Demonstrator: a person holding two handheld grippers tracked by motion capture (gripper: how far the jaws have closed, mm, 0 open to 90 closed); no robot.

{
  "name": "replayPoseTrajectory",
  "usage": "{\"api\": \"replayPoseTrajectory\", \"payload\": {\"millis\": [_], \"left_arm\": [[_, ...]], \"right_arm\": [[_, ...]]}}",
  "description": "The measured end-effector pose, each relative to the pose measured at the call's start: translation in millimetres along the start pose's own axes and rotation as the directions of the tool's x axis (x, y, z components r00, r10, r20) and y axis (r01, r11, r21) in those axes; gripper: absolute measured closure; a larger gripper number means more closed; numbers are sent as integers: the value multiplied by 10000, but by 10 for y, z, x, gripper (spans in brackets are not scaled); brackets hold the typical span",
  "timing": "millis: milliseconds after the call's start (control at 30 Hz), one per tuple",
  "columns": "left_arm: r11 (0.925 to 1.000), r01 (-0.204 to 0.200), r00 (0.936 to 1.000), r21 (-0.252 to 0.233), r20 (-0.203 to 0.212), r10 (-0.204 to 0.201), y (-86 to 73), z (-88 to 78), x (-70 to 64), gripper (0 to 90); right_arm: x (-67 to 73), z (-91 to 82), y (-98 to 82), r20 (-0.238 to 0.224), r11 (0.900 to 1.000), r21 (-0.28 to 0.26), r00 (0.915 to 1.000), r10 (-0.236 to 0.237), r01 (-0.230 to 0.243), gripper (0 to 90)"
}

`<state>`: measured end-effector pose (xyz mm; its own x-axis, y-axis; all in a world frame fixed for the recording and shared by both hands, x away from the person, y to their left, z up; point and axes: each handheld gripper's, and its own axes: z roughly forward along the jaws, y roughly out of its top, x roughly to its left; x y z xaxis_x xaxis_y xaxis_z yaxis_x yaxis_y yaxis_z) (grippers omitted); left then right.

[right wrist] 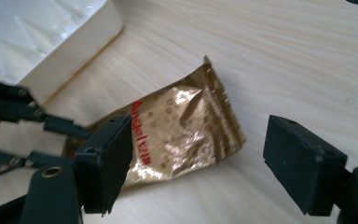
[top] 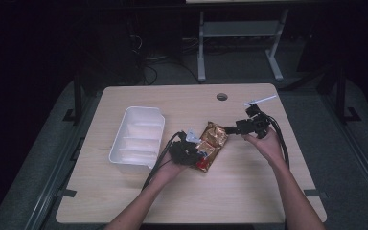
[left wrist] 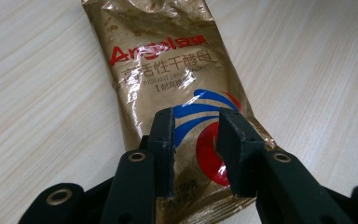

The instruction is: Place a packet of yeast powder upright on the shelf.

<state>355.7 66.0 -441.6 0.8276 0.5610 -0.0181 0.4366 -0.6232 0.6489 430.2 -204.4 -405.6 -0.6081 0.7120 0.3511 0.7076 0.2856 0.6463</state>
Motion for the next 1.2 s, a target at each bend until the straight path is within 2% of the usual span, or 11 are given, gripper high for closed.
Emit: {"api": "replayPoseTrajectory", "payload": {"millis": [100,267,400,500,567,600,767,867,900,1000,1200], "left_arm": [[10000,-74,10000,20,39,74,1,8,-1,666],[10000,6,9999,10,136,-6,-13,14,11,665],[9999,114,9997,-107,215,-111,-31,18,23,666],[9998,97,9997,-155,209,-94,-39,18,25,666],[9998,140,9997,-163,218,-137,-41,17,24,666],[9998,139,9997,-165,215,-136,-41,17,24,666],[9993,338,9982,-181,509,-328,-42,17,42,604],[9982,546,9975,-230,471,-535,-43,2,60,521],[9963,786,9957,-339,524,-767,-47,-9,73,428],[9892,1319,9883,-637,854,-1262,-82,-38,116,391],[9823,1562,9852,-1032,880,-1474,-111,-76,132,289]], "right_arm": [[-84,97,31,-222,9993,-241,9994,282,-287,262],[-207,295,-21,-246,9961,171,9959,869,-865,260],[-239,457,-62,-547,9920,529,9916,1172,-1143,302],[-209,545,-67,-647,9924,567,9915,1127,-1091,374],[-192,622,-75,-645,9908,740,9909,1179,-1131,486],[-192,622,-75,-645,9908,740,9909,1179,-1131,486],[-192,643,-90,-981,9900,757,9872,1261,-1189,751],[-160,605,-75,-823,9935,640,9916,997,-946,841],[-144,566,-70,-1010,9947,485,9903,952,-906,867],[-128,528,-69,-1382,9964,327,9870,819,-781,875],[33,315,-11,-1656,9996,-226,9860,-176,140,888]]}}
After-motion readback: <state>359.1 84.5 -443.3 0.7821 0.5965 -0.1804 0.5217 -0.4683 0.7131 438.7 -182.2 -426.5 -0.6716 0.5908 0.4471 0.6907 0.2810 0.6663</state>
